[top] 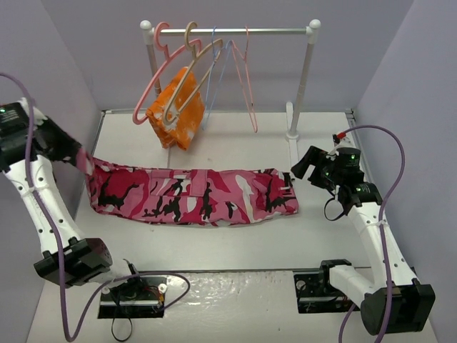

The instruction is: Place the trousers on the hanger

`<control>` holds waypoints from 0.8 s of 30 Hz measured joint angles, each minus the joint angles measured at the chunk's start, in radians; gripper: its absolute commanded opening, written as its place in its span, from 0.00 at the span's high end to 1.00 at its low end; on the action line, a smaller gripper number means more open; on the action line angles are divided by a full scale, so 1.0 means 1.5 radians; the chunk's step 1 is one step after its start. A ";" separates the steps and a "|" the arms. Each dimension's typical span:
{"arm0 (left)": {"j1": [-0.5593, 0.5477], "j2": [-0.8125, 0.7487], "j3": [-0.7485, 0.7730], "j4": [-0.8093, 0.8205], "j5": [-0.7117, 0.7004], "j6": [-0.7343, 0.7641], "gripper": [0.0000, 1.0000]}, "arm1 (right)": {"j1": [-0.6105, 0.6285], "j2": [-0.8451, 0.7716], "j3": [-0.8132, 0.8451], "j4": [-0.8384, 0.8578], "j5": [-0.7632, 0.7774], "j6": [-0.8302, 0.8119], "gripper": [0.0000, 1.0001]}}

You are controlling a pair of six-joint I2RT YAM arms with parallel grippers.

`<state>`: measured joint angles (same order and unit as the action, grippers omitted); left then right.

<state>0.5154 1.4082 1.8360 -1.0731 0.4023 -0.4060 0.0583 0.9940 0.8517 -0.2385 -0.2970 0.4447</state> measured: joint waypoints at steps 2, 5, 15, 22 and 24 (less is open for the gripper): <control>-0.058 -0.020 -0.071 0.035 0.049 -0.028 1.00 | 0.001 0.001 0.010 -0.003 -0.002 -0.002 0.18; -0.166 -0.064 -0.176 0.109 0.112 -0.087 1.00 | 0.002 0.001 0.030 -0.008 -0.008 -0.004 0.18; -0.447 -0.144 -0.281 0.321 0.146 -0.276 1.00 | 0.002 0.002 0.121 -0.022 -0.024 -0.006 0.18; -0.617 -0.099 -0.281 0.398 0.097 -0.338 1.00 | 0.002 0.002 0.137 -0.028 -0.025 -0.006 0.18; -0.650 -0.080 -0.281 0.411 0.082 -0.346 1.00 | 0.002 0.001 0.137 -0.032 -0.024 -0.006 0.18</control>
<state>-0.4589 1.2880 1.4147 -0.4565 0.5257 -0.9257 0.0608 0.9956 1.0569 -0.2871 -0.3336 0.4355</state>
